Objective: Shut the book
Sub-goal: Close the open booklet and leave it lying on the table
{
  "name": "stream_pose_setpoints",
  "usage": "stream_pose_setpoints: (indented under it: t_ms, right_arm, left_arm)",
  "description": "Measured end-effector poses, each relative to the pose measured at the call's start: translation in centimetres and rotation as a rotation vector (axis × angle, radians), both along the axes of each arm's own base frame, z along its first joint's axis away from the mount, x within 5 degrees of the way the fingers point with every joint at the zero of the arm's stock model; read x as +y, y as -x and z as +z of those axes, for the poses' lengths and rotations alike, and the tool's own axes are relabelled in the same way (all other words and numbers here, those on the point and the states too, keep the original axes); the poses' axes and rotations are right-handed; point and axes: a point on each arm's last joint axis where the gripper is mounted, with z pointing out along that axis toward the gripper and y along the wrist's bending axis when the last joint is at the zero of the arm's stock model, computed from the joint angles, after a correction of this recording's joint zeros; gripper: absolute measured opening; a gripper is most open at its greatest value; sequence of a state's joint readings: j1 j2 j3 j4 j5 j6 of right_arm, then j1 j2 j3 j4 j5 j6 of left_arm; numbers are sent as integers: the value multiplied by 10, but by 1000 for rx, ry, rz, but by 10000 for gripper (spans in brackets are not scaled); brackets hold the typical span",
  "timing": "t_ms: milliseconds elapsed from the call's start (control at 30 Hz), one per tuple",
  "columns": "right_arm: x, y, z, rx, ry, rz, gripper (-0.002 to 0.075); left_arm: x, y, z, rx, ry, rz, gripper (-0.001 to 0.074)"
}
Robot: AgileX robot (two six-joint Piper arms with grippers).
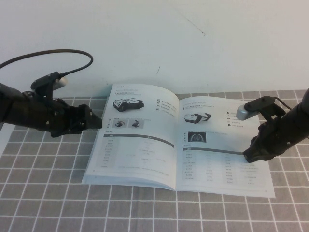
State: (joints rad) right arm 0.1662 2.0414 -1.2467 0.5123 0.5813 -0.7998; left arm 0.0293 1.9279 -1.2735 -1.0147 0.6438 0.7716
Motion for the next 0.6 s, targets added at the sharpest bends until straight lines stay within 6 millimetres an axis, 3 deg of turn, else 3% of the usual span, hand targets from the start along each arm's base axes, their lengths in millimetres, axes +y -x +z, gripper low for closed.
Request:
stream_pose_setpoints:
  t_ms: [133, 367, 600]
  right_arm:
    - [0, 0, 0, 2, 0, 1, -3]
    - [0, 1, 0, 6, -1, 2, -3]
    - [0, 1, 0, 8, -2, 1, -3]
  left_arm:
    - [-4, -10, -9, 38, 30, -52, 582]
    - [-5, -25, -17, 65, 41, -69, 595]
    - [-6, -25, -26, 118, 24, -79, 596]
